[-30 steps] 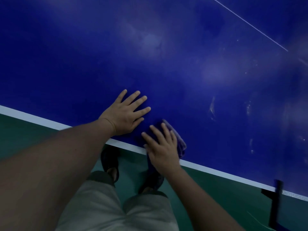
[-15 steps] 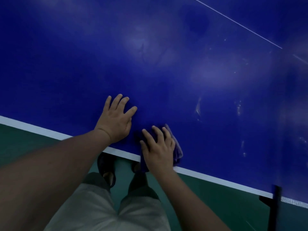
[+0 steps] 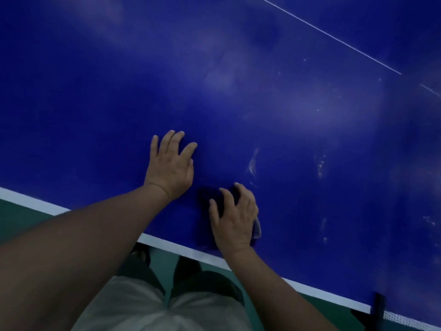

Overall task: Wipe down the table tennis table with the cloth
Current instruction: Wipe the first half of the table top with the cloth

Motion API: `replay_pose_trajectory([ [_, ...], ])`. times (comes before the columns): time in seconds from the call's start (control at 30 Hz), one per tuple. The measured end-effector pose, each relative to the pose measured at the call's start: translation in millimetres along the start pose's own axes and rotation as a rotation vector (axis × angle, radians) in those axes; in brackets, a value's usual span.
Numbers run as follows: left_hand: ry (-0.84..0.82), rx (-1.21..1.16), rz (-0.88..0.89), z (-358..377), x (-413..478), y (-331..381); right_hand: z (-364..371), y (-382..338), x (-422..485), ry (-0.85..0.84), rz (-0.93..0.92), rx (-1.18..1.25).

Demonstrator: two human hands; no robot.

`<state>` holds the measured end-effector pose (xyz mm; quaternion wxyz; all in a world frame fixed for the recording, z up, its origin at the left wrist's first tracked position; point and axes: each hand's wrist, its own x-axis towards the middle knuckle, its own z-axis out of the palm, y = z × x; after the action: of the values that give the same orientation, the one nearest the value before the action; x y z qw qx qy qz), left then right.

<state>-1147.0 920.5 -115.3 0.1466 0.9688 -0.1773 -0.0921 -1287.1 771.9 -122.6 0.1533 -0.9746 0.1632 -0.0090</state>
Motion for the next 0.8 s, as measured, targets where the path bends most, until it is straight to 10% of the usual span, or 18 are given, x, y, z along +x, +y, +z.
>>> replay_pose_trajectory([
  [0.6,0.016,0.032,-0.048,19,37,19,-11,48,95,-0.027,-0.391,-0.029],
  [0.8,0.007,0.043,-0.043,18,39,20,-37,90,174,0.025,-0.021,-0.016],
])
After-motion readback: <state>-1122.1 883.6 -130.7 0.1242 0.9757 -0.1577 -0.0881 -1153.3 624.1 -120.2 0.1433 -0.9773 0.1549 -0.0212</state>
